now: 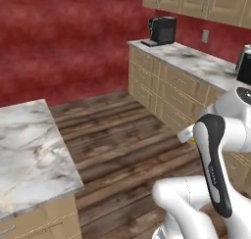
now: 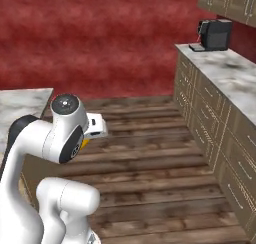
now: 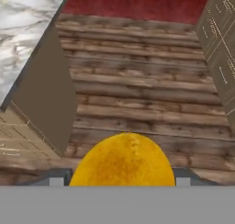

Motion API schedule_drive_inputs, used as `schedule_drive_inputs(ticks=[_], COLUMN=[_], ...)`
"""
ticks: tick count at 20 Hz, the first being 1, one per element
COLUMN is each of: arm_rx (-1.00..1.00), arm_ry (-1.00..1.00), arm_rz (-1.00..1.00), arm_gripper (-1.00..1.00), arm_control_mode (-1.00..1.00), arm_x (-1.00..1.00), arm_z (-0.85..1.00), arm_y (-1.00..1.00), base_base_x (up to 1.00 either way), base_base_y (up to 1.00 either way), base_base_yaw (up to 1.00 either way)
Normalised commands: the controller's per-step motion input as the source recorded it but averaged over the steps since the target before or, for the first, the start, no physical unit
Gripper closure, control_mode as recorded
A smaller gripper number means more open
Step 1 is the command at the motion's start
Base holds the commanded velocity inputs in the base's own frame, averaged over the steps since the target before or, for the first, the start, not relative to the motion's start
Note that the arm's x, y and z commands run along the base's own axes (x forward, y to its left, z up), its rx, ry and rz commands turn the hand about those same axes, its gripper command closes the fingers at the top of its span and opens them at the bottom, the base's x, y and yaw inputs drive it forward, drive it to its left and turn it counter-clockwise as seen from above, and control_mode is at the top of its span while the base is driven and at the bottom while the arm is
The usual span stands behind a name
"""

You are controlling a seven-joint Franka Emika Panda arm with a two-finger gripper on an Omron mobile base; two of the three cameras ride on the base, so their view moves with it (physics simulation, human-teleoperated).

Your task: Retrieve the apple and mango from the fridge and place them into the bowl on the dining table.

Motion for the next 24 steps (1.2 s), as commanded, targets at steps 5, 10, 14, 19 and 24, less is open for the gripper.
schedule_drive_inputs(ticks=[5, 10, 14, 19, 24], arm_rx=[0.00, 0.00, 0.00, 0.00, 0.00], arm_ry=[0.00, 0.00, 0.00, 0.00, 0.00], arm_rz=[0.00, 0.00, 0.00, 0.00, 0.00], arm_gripper=[1.00, 1.00, 1.00, 1.00, 1.00], arm_control_mode=[1.00, 1.00, 1.00, 1.00, 1.00], arm_x=[0.00, 0.00, 0.00, 0.00, 0.00], arm_z=[0.00, 0.00, 0.00, 0.00, 0.00], arm_y=[0.00, 0.00, 0.00, 0.00, 0.00], base_base_x=[1.00, 1.00, 1.00, 1.00, 1.00], base_base_y=[-0.19, -0.02, 0.00, -0.22, -0.33], base_base_yaw=[0.00, 0.03, 0.28, 0.38, 0.38])
